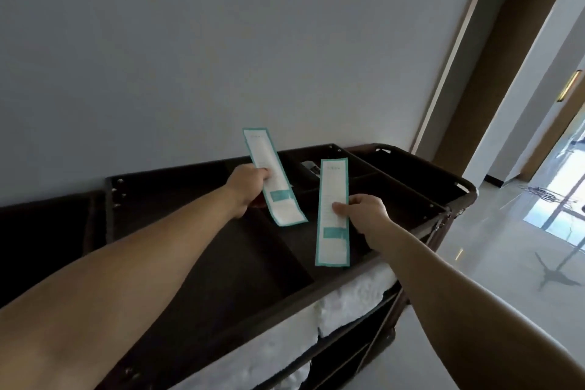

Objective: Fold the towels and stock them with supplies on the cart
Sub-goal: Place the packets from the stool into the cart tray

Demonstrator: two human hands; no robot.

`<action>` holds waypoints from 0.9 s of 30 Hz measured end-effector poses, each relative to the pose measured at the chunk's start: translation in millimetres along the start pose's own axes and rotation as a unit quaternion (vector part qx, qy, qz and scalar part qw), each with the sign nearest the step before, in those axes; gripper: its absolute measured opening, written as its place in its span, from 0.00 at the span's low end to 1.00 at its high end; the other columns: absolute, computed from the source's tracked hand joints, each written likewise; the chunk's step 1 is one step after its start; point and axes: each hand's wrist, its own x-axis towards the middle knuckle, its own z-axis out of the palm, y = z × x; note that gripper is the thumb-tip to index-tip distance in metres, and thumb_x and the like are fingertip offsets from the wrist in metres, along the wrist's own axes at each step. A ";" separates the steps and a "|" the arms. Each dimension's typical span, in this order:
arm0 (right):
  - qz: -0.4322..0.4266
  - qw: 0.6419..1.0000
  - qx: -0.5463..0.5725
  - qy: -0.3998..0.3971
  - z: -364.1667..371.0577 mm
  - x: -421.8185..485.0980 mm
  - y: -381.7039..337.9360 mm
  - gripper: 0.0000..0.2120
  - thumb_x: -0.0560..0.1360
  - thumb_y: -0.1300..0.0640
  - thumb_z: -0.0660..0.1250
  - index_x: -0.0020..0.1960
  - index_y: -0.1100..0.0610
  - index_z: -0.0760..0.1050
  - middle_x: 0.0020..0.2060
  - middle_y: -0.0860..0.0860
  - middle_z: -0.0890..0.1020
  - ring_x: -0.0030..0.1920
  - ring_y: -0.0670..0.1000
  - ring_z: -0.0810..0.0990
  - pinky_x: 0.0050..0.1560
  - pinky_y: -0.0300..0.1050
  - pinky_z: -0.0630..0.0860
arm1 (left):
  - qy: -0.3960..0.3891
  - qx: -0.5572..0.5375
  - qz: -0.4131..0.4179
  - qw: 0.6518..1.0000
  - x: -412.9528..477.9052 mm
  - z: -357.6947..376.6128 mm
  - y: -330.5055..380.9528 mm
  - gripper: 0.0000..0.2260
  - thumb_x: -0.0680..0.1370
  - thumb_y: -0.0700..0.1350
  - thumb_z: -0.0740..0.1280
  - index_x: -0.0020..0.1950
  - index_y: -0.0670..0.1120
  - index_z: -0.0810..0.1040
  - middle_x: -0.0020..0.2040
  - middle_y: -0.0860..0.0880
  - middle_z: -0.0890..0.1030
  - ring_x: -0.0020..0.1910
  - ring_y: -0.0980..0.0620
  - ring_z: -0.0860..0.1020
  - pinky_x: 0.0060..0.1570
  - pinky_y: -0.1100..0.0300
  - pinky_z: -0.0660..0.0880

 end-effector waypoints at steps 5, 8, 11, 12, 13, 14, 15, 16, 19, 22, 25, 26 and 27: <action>-0.008 0.989 -0.063 -0.132 21.1 50.7 16.3 0.07 0.72 0.56 0.77 0.41 0.57 0.80 0.41 0.53 0.85 0.34 0.49 0.78 0.32 0.41 0.71 | 0.090 0.036 0.026 0.995 4.4 12.8 -12.7 0.09 0.81 0.39 0.64 0.58 0.39 0.79 0.49 0.46 0.82 0.49 0.47 0.80 0.51 0.55 0.76; -0.013 0.959 -0.134 -0.248 38.1 61.2 30.5 0.09 0.73 0.56 0.77 0.42 0.60 0.80 0.37 0.50 0.82 0.35 0.48 0.78 0.34 0.40 0.71 | 0.153 0.027 0.019 0.988 -2.2 19.9 -16.9 0.04 0.80 0.39 0.65 0.49 0.43 0.80 0.49 0.45 0.83 0.49 0.47 0.81 0.53 0.54 0.76; -0.044 0.923 -0.176 -0.338 52.4 60.1 38.6 0.13 0.73 0.55 0.77 0.47 0.65 0.82 0.38 0.54 0.81 0.39 0.52 0.78 0.41 0.43 0.73 | 0.210 0.025 0.003 0.977 -14.6 25.2 -18.7 0.06 0.79 0.39 0.67 0.43 0.45 0.81 0.43 0.47 0.83 0.41 0.50 0.81 0.42 0.57 0.76; -0.055 0.912 -0.192 -0.357 56.1 57.9 39.6 0.14 0.73 0.54 0.77 0.48 0.66 0.82 0.37 0.54 0.81 0.39 0.53 0.78 0.41 0.44 0.73 | 0.225 0.025 0.000 0.974 -20.7 25.9 -19.0 0.06 0.79 0.40 0.68 0.42 0.46 0.81 0.42 0.48 0.84 0.39 0.51 0.81 0.39 0.59 0.76; -0.065 0.902 -0.210 -0.372 59.1 55.3 40.0 0.15 0.73 0.54 0.77 0.48 0.66 0.82 0.36 0.54 0.80 0.37 0.53 0.78 0.39 0.43 0.73 | 0.235 0.027 -0.001 0.972 -27.6 25.8 -19.0 0.06 0.78 0.40 0.69 0.42 0.46 0.82 0.41 0.50 0.84 0.38 0.53 0.82 0.38 0.61 0.76; -0.071 0.893 -0.225 -0.383 61.7 52.5 40.9 0.14 0.73 0.54 0.77 0.46 0.65 0.81 0.34 0.54 0.80 0.34 0.52 0.78 0.35 0.41 0.72 | 0.244 0.031 -0.002 0.969 -34.3 24.9 -19.1 0.06 0.78 0.41 0.70 0.41 0.47 0.83 0.41 0.51 0.85 0.39 0.55 0.83 0.38 0.62 0.76; -0.070 0.887 -0.234 -0.391 63.5 50.9 42.2 0.12 0.72 0.55 0.77 0.43 0.64 0.80 0.32 0.54 0.79 0.30 0.50 0.77 0.31 0.39 0.71 | 0.253 0.034 -0.003 0.967 -40.8 22.9 -18.9 0.05 0.77 0.41 0.71 0.41 0.48 0.83 0.41 0.52 0.85 0.40 0.56 0.83 0.39 0.63 0.76; -0.066 0.884 -0.238 -0.397 64.5 50.4 43.5 0.13 0.72 0.55 0.78 0.40 0.63 0.79 0.30 0.53 0.79 0.26 0.49 0.76 0.28 0.38 0.70 | 0.263 0.035 -0.005 0.964 -46.3 20.4 -17.9 0.05 0.77 0.42 0.71 0.42 0.48 0.83 0.42 0.52 0.86 0.41 0.55 0.84 0.41 0.62 0.76; -0.076 0.874 -0.266 -0.398 66.1 52.9 46.1 0.16 0.70 0.51 0.79 0.41 0.61 0.77 0.32 0.54 0.80 0.27 0.50 0.78 0.29 0.39 0.72 | 0.288 0.035 -0.017 0.957 -60.2 15.2 -14.8 0.04 0.78 0.43 0.70 0.43 0.47 0.83 0.46 0.47 0.86 0.44 0.48 0.84 0.41 0.56 0.77; -0.139 0.837 -0.364 -0.385 67.4 49.6 41.4 0.22 0.70 0.42 0.76 0.47 0.60 0.78 0.46 0.54 0.84 0.42 0.53 0.82 0.42 0.43 0.75 | 0.295 0.042 -0.028 0.954 -68.6 17.2 -12.4 0.05 0.79 0.43 0.69 0.44 0.47 0.83 0.46 0.47 0.86 0.43 0.48 0.85 0.40 0.54 0.79; -0.193 0.780 -0.473 -0.360 62.5 43.4 31.2 0.35 0.64 0.31 0.73 0.60 0.56 0.78 0.56 0.52 0.83 0.54 0.54 0.82 0.48 0.45 0.73 | 0.293 0.032 -0.047 0.955 -71.2 25.3 -9.8 0.08 0.81 0.45 0.65 0.47 0.45 0.82 0.39 0.48 0.86 0.32 0.50 0.82 0.28 0.60 0.74; -0.200 0.774 -0.486 -0.353 59.4 42.9 26.8 0.38 0.63 0.29 0.73 0.61 0.55 0.78 0.57 0.51 0.83 0.56 0.54 0.82 0.50 0.45 0.73 | 0.286 0.025 -0.052 0.956 -71.2 29.1 -8.2 0.08 0.81 0.45 0.64 0.47 0.45 0.82 0.37 0.48 0.86 0.30 0.51 0.80 0.25 0.61 0.72; -0.208 0.777 -0.483 -0.347 55.9 43.6 21.0 0.37 0.63 0.30 0.73 0.61 0.55 0.78 0.57 0.52 0.83 0.56 0.55 0.81 0.51 0.46 0.74 | 0.278 0.021 -0.053 0.959 -70.5 32.1 -7.1 0.09 0.82 0.45 0.63 0.48 0.45 0.82 0.35 0.49 0.85 0.29 0.51 0.80 0.25 0.62 0.72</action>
